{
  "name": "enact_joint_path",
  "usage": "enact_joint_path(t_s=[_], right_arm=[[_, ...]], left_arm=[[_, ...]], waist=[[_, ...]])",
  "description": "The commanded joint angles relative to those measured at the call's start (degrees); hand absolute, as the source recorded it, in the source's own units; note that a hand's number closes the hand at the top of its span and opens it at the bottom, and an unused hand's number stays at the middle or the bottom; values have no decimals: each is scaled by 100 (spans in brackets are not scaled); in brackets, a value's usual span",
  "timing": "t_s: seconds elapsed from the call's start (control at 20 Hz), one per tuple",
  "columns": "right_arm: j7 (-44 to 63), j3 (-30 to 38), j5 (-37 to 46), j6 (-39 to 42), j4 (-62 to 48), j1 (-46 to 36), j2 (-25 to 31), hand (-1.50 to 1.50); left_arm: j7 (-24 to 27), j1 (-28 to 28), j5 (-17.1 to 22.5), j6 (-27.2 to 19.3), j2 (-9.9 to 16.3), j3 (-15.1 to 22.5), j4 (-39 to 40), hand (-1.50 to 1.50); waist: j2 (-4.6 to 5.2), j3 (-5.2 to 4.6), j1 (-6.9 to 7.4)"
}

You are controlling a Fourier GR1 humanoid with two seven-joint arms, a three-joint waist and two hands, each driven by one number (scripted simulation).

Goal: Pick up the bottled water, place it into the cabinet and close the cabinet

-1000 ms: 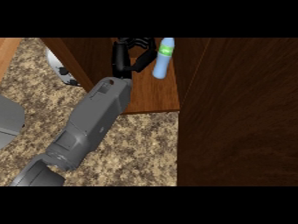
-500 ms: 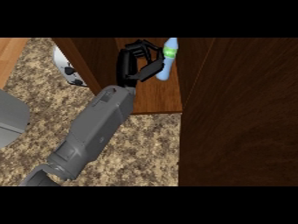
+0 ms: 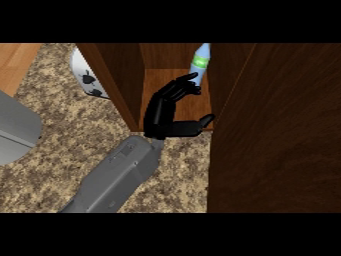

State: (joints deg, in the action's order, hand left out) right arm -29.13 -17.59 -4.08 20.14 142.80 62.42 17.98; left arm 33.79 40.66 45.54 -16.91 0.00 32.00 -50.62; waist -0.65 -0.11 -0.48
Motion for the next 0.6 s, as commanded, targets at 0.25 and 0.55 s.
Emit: enact_joint_path(t_s=[0.25, 0.55], right_arm=[[367, -387, 476, -390, 1008, 386, -63, -150], [114, -448, 776, -153, 689, 374, 347, -150]], left_arm=[[-7, -2320, -220, -209, 723, 824, -2282, -150], [437, -3949, -293, -291, 1636, 960, -3557, -150]], waist=[[-9, -1, 200], [-23, -2, 243]])
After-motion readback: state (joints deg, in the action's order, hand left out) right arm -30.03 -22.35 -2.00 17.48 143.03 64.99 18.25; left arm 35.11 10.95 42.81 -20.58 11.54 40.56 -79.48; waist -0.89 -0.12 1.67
